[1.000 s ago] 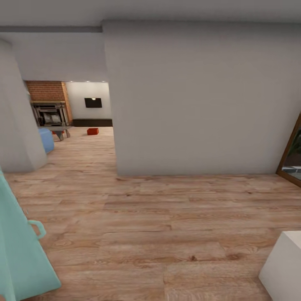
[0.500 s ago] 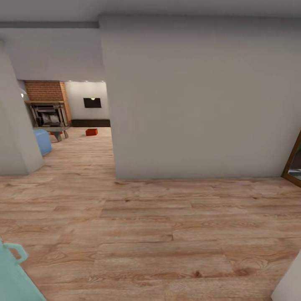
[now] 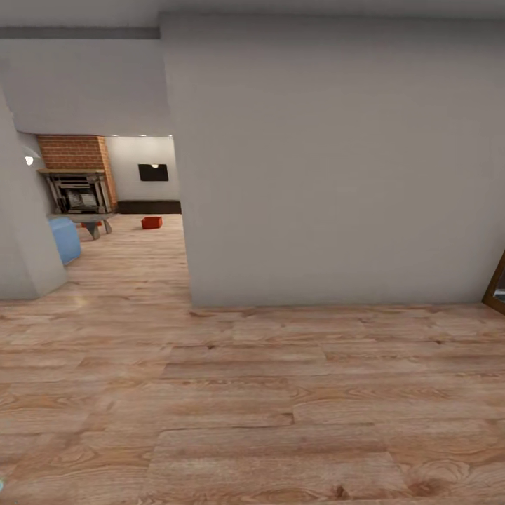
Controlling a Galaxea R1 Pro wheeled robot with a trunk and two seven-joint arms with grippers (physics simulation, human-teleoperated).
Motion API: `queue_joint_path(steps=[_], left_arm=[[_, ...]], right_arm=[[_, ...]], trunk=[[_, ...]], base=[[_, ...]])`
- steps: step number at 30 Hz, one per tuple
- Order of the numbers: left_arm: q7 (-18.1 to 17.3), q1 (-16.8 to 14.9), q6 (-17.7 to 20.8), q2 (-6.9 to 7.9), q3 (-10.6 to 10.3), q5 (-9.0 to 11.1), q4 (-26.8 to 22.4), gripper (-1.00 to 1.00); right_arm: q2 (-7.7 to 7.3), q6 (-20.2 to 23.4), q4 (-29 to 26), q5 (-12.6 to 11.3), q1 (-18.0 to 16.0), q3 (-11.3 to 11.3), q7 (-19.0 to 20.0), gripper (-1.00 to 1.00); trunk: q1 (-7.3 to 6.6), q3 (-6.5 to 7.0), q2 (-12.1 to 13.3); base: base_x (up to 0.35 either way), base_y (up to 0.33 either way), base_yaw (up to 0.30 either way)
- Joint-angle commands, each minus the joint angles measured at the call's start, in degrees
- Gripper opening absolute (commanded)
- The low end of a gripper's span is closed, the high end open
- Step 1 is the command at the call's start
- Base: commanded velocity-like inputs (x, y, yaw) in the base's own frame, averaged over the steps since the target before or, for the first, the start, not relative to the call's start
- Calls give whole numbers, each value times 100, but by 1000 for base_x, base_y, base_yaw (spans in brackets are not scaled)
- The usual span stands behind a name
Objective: Move the two storage containers from the living room to the garage. In the garage, place one container on the floor and stack the other container on top of it (either order is fine).
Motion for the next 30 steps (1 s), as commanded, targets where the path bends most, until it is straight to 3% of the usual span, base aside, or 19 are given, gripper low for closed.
queue_joint_path(steps=[1, 19, 30], left_arm=[[-2, -1, -12, 0, 0, 30, -2, 100], [-1, -1, -12, 0, 2, 28, -2, 100], [-8, -1, -12, 0, 2, 24, -2, 100]], right_arm=[[3, -36, 17, -60, -6, 49, -3, 100], [3, -36, 16, -59, -6, 49, -3, 100], [3, -36, 16, -52, -6, 49, -3, 100]], trunk=[[3, -5, -2], [3, -5, -2], [3, -5, -2]], base=[[326, 0, 0], [326, 0, 5], [326, 0, 212]])
